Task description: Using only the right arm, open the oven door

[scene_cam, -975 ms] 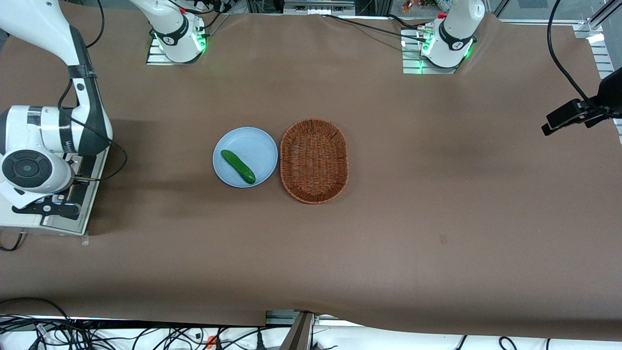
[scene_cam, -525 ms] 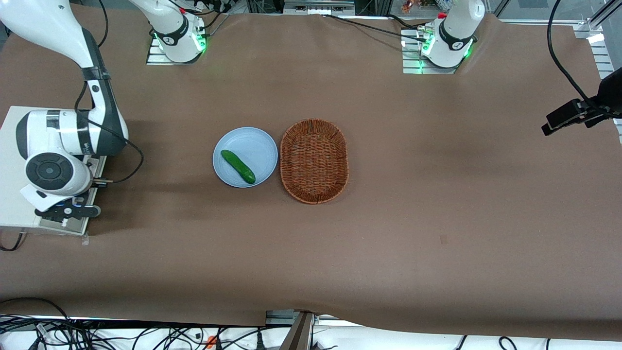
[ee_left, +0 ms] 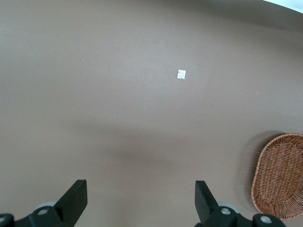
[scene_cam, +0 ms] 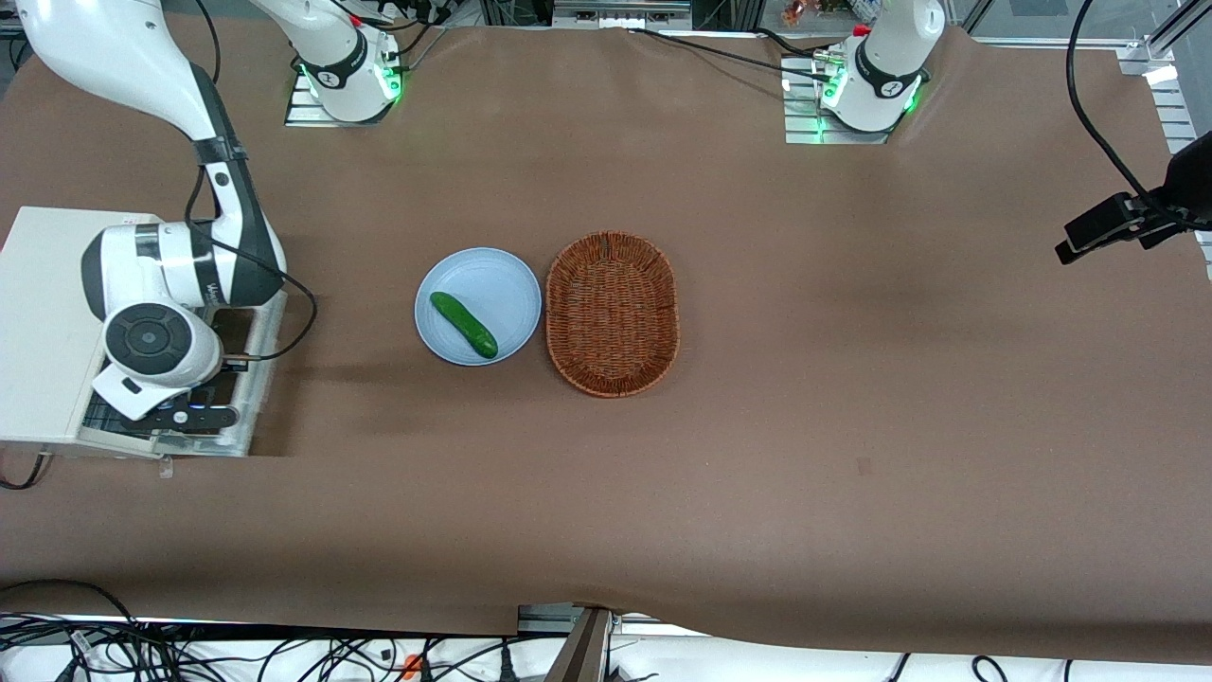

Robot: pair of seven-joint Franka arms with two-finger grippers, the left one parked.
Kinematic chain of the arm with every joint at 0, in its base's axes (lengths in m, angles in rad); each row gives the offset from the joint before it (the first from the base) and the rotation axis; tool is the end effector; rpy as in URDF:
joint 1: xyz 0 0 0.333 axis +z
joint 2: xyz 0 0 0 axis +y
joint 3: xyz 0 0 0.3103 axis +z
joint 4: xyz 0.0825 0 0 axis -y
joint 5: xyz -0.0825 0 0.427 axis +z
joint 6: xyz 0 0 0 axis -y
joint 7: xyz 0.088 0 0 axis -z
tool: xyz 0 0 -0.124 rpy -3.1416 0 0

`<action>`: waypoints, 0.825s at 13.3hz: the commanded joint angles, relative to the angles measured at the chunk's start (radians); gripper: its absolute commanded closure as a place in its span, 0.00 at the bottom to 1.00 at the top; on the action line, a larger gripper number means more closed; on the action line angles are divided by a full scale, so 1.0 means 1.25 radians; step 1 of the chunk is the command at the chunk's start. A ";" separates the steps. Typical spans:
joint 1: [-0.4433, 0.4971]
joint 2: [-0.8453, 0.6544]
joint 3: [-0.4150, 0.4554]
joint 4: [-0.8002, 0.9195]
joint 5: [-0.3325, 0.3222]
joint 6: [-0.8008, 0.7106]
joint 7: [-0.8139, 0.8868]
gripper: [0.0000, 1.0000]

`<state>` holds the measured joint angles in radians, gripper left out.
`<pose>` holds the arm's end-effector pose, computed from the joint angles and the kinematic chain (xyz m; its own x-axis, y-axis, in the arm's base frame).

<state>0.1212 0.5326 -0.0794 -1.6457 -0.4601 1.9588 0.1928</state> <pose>0.6913 -0.0030 0.2517 0.9840 0.0381 -0.1738 0.1126 -0.8898 0.4422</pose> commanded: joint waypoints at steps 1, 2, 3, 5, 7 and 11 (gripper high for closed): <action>-0.006 0.039 -0.003 0.017 0.010 0.036 0.004 1.00; -0.001 0.039 -0.003 0.018 0.011 0.034 0.004 1.00; 0.002 0.038 -0.003 0.018 0.015 0.033 0.004 1.00; 0.001 0.032 -0.003 0.021 0.082 0.032 -0.008 1.00; -0.004 -0.002 -0.004 0.021 0.170 0.028 -0.037 0.62; -0.005 -0.112 -0.014 0.019 0.389 -0.038 -0.106 0.00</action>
<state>0.1195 0.4885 -0.0936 -1.5976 -0.0506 1.9774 0.0991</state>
